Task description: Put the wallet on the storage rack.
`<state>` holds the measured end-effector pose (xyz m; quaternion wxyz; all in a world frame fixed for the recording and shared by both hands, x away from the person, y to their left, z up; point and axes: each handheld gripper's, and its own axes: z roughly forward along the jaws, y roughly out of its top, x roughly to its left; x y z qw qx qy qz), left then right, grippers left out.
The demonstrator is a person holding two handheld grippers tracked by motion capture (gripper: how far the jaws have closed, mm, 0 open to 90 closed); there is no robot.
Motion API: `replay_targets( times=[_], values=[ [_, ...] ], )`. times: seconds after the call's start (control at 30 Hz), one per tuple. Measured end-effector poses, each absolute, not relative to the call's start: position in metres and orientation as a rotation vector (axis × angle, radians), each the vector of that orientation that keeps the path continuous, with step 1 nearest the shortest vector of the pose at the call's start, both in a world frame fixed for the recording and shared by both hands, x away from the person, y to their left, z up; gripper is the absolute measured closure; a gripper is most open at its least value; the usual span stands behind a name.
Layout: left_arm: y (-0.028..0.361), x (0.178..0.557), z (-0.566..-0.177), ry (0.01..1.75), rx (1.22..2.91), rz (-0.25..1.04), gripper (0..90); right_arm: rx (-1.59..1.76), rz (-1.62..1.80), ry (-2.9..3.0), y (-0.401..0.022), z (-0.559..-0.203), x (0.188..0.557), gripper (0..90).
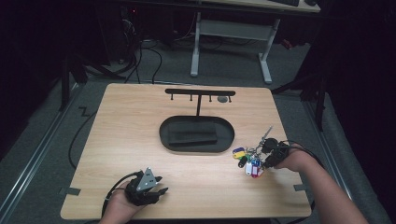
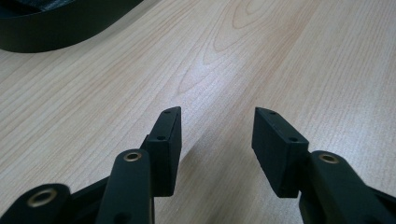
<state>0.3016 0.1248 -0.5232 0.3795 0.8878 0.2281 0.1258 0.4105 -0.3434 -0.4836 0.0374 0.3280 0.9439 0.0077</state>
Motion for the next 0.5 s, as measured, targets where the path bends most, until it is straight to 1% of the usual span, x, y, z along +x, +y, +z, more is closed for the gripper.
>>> replay_targets(
  times=[0.1,0.27,0.5],
  values=[
    [0.125,0.301,-0.523,0.582,2.266,0.32,52.9,0.982,0.031,2.889,-0.337,-0.482,0.406,85.5],
    [0.125,0.3,-0.522,0.586,2.254,0.331,52.8,0.966,0.064,2.868,-0.331,-0.473,0.397,86.2],
    [0.128,0.301,-0.519,0.594,2.236,0.34,52.7,0.924,0.059,2.825,-0.323,-0.444,0.383,86.5]
  ],
)
